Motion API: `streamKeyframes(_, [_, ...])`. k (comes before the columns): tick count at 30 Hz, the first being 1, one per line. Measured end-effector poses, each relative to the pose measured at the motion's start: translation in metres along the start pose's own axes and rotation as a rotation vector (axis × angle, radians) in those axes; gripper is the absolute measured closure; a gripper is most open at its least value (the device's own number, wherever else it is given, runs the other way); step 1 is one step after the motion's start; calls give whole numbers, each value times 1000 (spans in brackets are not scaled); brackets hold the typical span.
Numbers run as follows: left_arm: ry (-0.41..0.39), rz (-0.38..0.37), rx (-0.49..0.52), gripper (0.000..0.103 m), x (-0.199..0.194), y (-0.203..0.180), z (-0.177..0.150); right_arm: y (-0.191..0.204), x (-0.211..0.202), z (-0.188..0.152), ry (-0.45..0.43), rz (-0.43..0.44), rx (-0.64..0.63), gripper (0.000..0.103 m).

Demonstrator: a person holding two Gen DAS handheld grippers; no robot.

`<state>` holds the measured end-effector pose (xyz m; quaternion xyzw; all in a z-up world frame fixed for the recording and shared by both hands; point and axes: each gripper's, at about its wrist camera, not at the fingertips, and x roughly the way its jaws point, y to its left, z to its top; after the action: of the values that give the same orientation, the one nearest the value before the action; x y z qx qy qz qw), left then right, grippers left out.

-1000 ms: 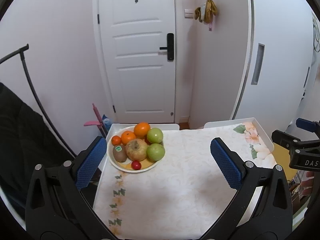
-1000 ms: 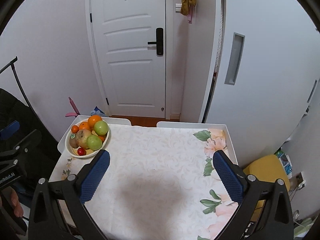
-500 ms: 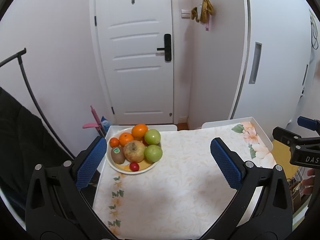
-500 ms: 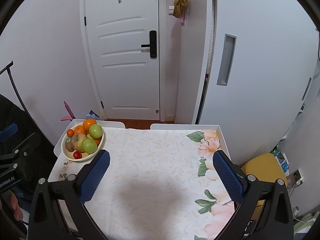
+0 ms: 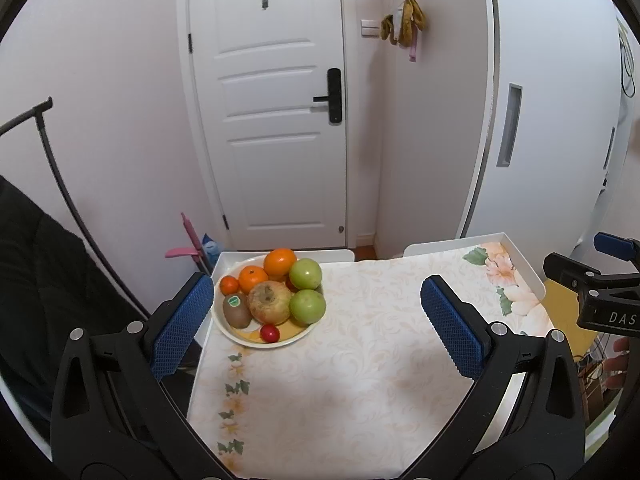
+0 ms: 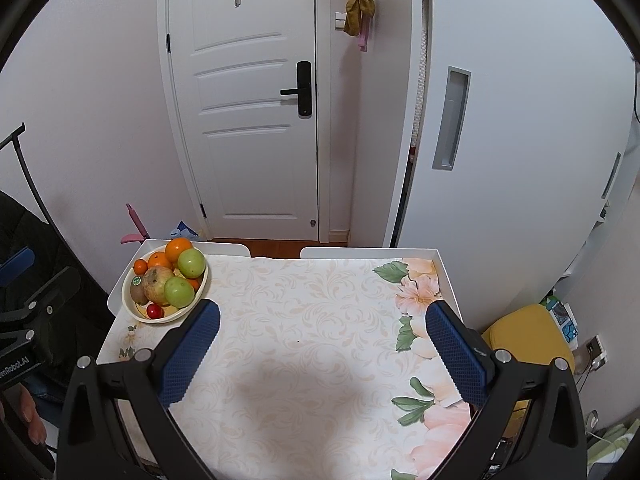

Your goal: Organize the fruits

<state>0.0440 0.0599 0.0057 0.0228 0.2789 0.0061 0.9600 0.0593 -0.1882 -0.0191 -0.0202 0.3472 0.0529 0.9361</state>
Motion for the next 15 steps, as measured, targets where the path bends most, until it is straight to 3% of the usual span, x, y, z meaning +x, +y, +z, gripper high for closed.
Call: streamKeyframes(15, [-6,-2,0,0,-1,3,-1,3,1,0,3,-1,5,0])
